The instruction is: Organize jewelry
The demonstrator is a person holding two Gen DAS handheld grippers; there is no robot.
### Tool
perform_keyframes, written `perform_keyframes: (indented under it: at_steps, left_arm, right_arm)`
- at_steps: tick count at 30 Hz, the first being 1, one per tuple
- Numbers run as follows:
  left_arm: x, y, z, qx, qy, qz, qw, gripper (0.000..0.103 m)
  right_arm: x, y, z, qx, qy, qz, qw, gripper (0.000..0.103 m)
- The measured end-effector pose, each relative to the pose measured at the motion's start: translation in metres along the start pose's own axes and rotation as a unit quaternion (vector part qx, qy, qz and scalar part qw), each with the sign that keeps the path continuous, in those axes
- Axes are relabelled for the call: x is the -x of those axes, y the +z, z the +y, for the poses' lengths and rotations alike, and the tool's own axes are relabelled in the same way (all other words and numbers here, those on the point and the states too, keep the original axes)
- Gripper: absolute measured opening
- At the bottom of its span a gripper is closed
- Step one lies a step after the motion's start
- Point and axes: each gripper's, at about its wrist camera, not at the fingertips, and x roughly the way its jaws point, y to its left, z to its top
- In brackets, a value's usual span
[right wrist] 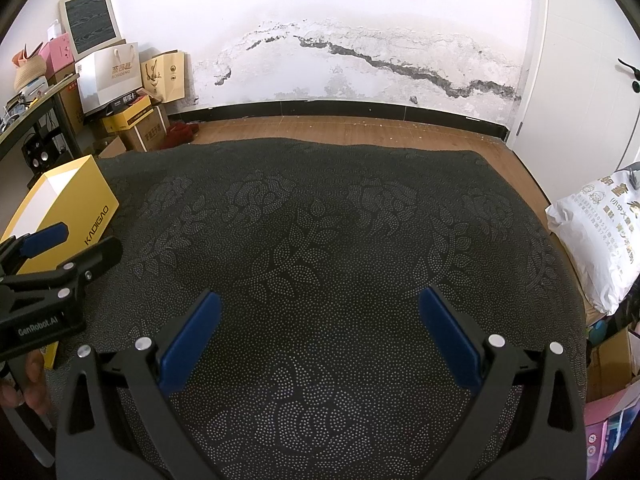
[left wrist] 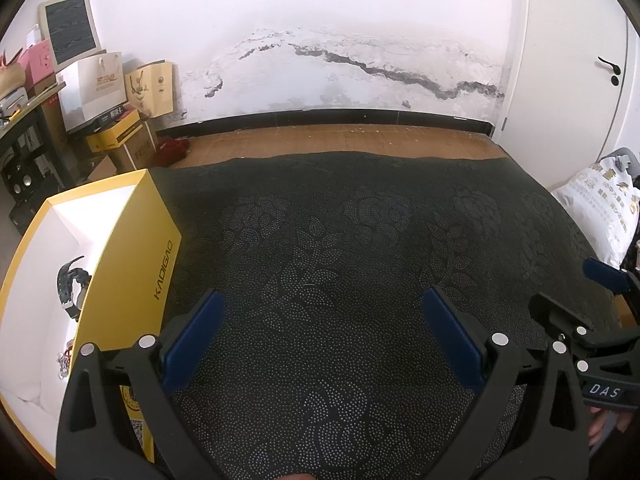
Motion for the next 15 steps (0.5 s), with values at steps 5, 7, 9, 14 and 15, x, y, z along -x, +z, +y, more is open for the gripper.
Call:
perform_keyframes:
  at_steps: [5, 7, 9, 14, 15]
  left_arm:
    - [0.0009, -0.0001, -0.0014, -0.003, -0.001, 0.000, 1.0000, 0.097]
    - [0.0002, 0.0003, -0.0020, -0.003, -0.001, 0.000, 1.0000, 0.097]
    - [0.0003, 0.0001, -0.0021, -0.003, -0.001, 0.000, 1.0000, 0.097]
    - [-0.0005, 0.0001, -0.0017, -0.002, 0.000, 0.000, 1.0000, 0.097]
    - [-0.0005, 0.0002, -0.0018, -0.002, 0.000, 0.000, 1.0000, 0.097]
  right_arm:
    - [-0.0001, 0.0000, 0.0001, 0.000, 0.000, 0.000, 1.000, 0.096]
    - [-0.0002, 0.0003, 0.0004, 0.000, 0.001, 0.000, 1.000, 0.096]
    - [0.0000, 0.0001, 0.0003, 0.000, 0.000, 0.000, 1.000, 0.096]
    - [0.0002, 0.0001, -0.0009, 0.000, 0.000, 0.000, 1.000, 0.096]
    - [0.0000, 0.0001, -0.0008, 0.000, 0.000, 0.001, 1.000, 0.096]
